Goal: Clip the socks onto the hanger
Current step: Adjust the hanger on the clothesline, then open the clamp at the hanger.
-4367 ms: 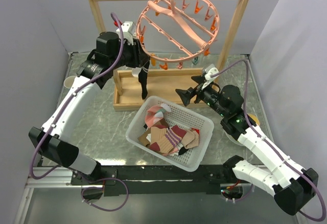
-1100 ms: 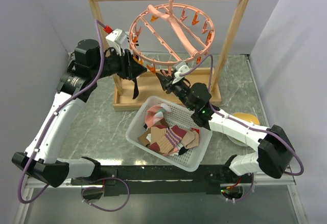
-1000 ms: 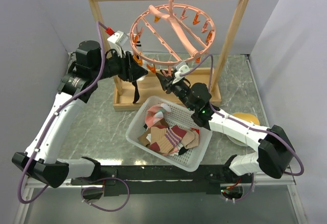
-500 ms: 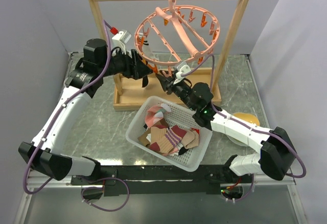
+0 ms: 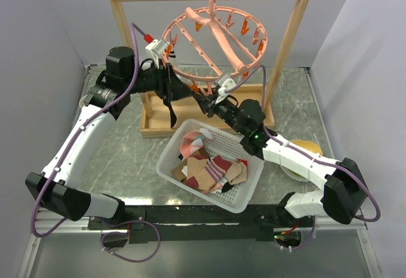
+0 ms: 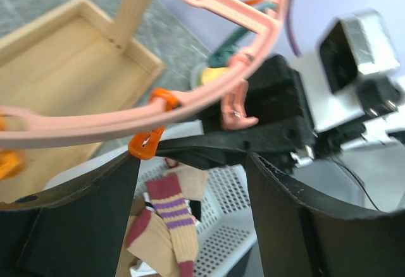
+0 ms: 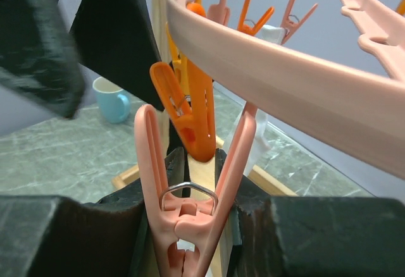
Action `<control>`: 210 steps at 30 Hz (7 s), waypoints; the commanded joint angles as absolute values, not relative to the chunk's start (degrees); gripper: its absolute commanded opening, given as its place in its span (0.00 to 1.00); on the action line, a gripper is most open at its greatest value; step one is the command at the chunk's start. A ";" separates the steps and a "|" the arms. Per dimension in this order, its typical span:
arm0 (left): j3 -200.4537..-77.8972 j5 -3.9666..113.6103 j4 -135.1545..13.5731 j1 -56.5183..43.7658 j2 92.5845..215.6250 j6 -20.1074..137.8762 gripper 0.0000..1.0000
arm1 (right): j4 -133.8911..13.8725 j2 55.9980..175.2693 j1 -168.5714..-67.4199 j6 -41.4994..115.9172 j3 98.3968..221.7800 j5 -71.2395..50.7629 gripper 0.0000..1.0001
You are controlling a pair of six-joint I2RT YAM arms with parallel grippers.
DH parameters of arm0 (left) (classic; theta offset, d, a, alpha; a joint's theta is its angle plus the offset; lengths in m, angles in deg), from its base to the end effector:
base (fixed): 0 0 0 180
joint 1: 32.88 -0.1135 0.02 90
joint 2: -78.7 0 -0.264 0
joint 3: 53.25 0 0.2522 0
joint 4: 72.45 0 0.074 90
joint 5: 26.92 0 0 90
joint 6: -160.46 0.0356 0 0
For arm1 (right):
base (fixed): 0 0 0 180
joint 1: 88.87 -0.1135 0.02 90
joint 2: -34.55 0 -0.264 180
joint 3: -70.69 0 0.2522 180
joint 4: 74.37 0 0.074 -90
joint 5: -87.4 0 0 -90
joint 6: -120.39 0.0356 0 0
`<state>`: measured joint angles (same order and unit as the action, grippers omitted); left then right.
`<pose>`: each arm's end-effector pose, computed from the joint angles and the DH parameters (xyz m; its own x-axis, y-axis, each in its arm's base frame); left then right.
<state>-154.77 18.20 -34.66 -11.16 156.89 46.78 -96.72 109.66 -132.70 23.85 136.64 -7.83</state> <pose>0.2635 -0.1320 0.4470 -0.5727 -0.0782 -0.8160 0.7283 0.4084 -0.5503 0.2197 0.2154 0.3535 0.2494 0.0822 -0.9649 -0.7300 0.6707 -0.1316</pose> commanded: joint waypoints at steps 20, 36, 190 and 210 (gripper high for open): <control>-156.48 29.68 -34.60 -12.13 154.37 45.33 0.57 | -89.43 105.66 -131.50 27.32 139.91 -19.30 0.21; -156.22 23.88 -37.94 -11.87 154.72 40.85 0.62 | -89.26 107.94 -131.50 27.49 143.07 -19.82 0.20; -156.48 37.77 -32.85 -10.29 153.67 48.31 0.01 | -97.08 104.59 -151.19 -2.92 140.69 5.23 0.91; -157.71 36.81 -32.49 -10.29 154.11 48.58 0.01 | -89.70 110.75 -143.19 4.55 147.03 -7.87 0.84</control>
